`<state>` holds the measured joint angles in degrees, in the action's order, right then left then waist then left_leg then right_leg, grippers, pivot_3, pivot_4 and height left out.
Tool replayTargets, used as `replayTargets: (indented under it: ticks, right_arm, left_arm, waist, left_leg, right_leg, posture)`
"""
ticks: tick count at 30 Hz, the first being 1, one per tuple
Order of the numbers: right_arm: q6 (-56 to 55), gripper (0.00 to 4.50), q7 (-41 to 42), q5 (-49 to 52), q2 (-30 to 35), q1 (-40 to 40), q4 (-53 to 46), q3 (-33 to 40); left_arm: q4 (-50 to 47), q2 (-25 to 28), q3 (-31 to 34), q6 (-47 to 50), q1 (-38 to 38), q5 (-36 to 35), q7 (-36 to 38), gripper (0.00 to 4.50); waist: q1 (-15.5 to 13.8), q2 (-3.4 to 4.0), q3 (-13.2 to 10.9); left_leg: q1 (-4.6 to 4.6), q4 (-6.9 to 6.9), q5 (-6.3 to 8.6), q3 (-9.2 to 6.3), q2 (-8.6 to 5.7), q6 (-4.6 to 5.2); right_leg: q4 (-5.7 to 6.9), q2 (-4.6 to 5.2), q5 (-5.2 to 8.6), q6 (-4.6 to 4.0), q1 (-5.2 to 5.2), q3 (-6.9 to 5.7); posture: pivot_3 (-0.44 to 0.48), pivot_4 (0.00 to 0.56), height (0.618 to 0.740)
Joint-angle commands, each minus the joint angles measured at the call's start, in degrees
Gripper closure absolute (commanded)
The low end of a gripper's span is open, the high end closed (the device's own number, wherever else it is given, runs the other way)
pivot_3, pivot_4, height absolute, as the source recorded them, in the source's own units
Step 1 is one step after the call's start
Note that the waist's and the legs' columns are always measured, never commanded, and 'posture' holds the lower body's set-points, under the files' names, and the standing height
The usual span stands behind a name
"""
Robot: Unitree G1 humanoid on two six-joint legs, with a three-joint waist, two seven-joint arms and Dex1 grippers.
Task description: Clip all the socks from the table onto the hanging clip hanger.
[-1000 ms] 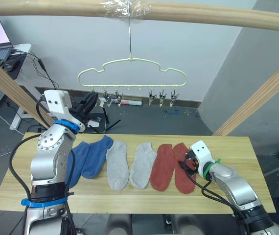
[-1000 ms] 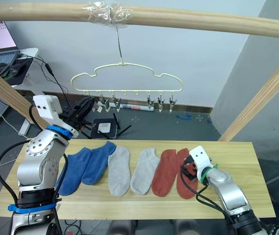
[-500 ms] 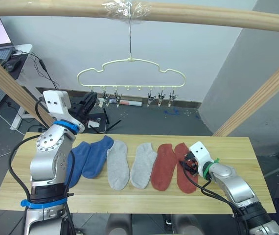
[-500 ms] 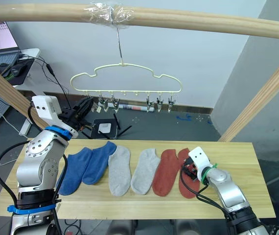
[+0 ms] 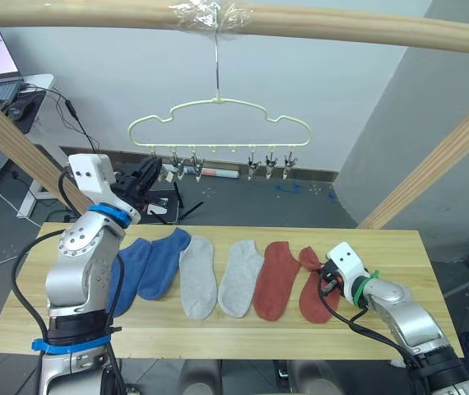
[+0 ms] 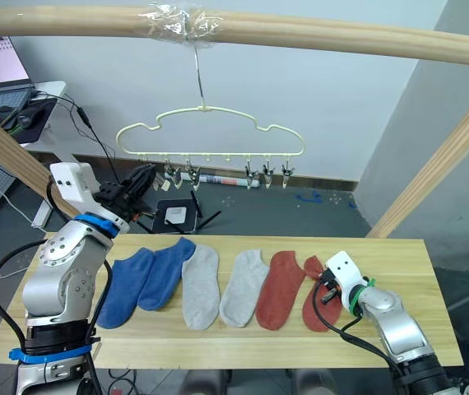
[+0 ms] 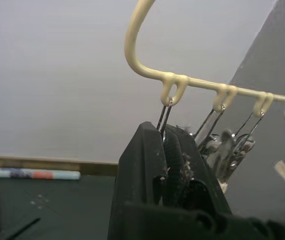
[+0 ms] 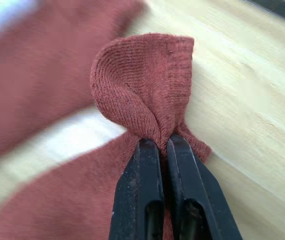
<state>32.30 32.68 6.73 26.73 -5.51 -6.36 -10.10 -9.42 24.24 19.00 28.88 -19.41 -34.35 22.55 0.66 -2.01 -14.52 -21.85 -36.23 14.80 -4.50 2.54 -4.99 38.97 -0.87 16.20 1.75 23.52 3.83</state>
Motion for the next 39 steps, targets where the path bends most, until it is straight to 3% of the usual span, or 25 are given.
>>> replayTargets:
  ticks: [1, 5, 13, 22, 39]
  right_arm:
    - [5.4, 4.48, 4.7, 5.9, -0.5, -3.6, -12.6, -1.2]
    - [8.7, 4.48, 3.1, 6.1, -6.2, -9.6, -14.8, -6.8]
    - [9.3, 4.48, -1.6, 4.9, -20.0, -20.2, -6.5, -12.2]
    - [11.8, 4.48, -1.8, 7.0, -23.1, -27.7, -5.9, -9.1]
    - [17.1, 4.48, -1.0, 10.2, -20.7, -27.2, -11.6, -9.3]
  left_arm:
    - [-0.7, -0.6, 8.5, 15.5, -1.6, -19.7, -4.6, 4.50]
    - [2.0, 0.3, 14.2, 24.8, -3.9, -36.0, -11.1, 4.50]
    - [-1.5, 1.6, 13.3, 29.1, -2.0, -47.8, -16.6, 4.50]
    - [-4.5, 3.7, 11.1, 27.9, 1.7, -49.3, -17.1, 4.50]
    - [-4.3, 5.2, 8.7, 24.5, 2.9, -47.0, -15.6, 4.50]
  waist:
    - [0.4, 0.00, 0.0]
    - [0.8, -0.01, 0.0]
    - [0.0, -0.02, 0.0]
    - [-0.8, 0.01, 0.0]
    - [-0.9, 0.06, -0.1]
  left_leg:
    - [0.00, -0.01, 0.00, -0.04, 0.03, 0.00]
    - [-0.03, -0.09, 0.00, -0.18, 0.04, 0.00]
    - [-0.15, -0.10, -0.02, -0.23, -0.07, -0.06]
    - [-0.17, -0.07, -0.09, -0.27, -0.06, -0.27]
    - [-0.17, 0.09, -0.03, -0.23, -0.04, -0.16]
  right_leg:
    - [0.02, -0.01, 0.00, 0.00, 0.00, -0.03]
    - [0.04, -0.03, 0.01, 0.01, -0.02, -0.17]
    - [-0.01, 0.12, -0.17, -0.28, 0.03, -0.23]
    - [-0.03, 0.12, -0.17, -0.29, 0.05, -0.28]
    - [-0.06, 0.10, -0.13, -0.25, 0.14, -0.25]
  posture:
    - [0.097, 0.233, 0.740]
    - [0.101, 0.232, 0.740]
    - [0.123, 0.242, 0.740]
    - [0.140, 0.252, 0.740]
    - [0.131, 0.263, 0.740]
